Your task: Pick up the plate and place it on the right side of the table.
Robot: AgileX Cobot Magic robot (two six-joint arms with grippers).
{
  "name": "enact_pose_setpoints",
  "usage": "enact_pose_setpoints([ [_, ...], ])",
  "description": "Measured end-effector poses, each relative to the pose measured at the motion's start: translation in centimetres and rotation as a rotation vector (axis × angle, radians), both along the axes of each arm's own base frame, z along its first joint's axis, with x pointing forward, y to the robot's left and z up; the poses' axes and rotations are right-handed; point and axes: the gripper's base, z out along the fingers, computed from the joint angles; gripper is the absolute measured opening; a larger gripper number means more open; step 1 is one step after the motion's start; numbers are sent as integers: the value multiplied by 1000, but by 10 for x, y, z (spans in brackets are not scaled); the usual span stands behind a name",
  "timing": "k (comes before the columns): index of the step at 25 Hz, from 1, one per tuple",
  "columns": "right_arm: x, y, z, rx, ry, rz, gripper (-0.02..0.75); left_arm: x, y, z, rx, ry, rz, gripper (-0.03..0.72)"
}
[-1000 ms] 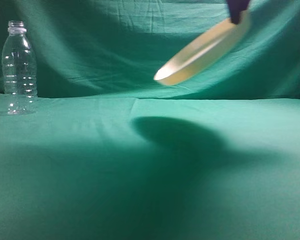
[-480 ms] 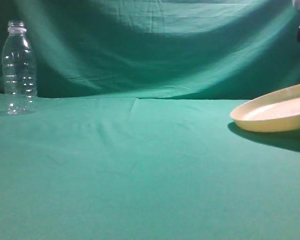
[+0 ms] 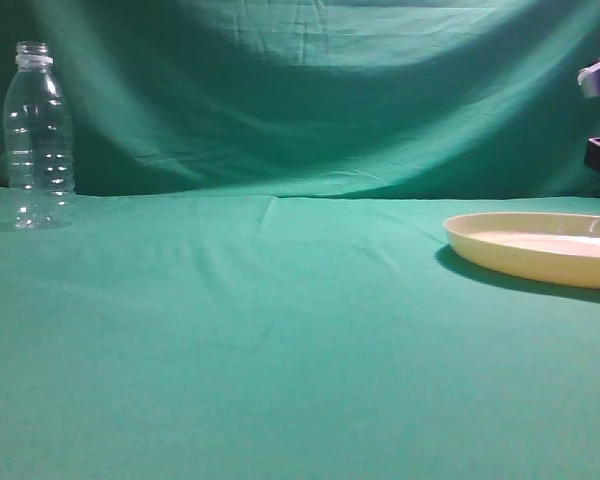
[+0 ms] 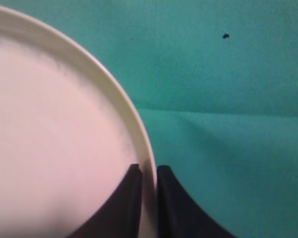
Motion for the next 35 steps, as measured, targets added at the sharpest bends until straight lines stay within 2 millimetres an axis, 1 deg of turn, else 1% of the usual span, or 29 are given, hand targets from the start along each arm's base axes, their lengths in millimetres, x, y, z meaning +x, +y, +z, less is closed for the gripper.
enact_pose_setpoints([
  [2,0,0,-1,-1,0,2,71,0,0,0,0,0,0,0],
  [3,0,0,-2,-1,2,2,144,0,0,0,0,0,0,0],
  [5,-2,0,0,0,15,-5,241,0,0,0,0,0,0,0],
  [7,-5,0,11,5,39,-27,350,0,0,0,0,0,0,0],
  [9,-5,0,32,17,26,-48,418,0,0,0,0,0,0,0],
  [12,-9,0,76,33,-36,-68,410,0,0,0,0,0,0,0],
  [15,-23,-1,121,53,-126,-78,410,0,0,0,0,0,0,0],
  [17,-39,-2,151,73,-204,-79,301,0,0,0,0,0,0,0],
  [18,-49,-2,164,85,-240,-78,231,0,0,0,0,0,0,0],
  [20,-69,-2,186,110,-291,-75,99,0,0,0,0,0,0,0],
  [23,-99,-1,213,141,-352,-48,0,0,0,0,0,0,0,0],
  [25,-122,-1,224,163,-400,-22,0,0,0,0,0,0,0,0],
  [27,-144,0,227,190,-423,-11,0,0,0,0,0,0,0,0],
  [29,-167,-1,227,193,-455,5,0,0,0,0,0,0,0,0],
  [35,-233,-6,214,189,-560,37,0,0,0,0,0,0,0,0],
])
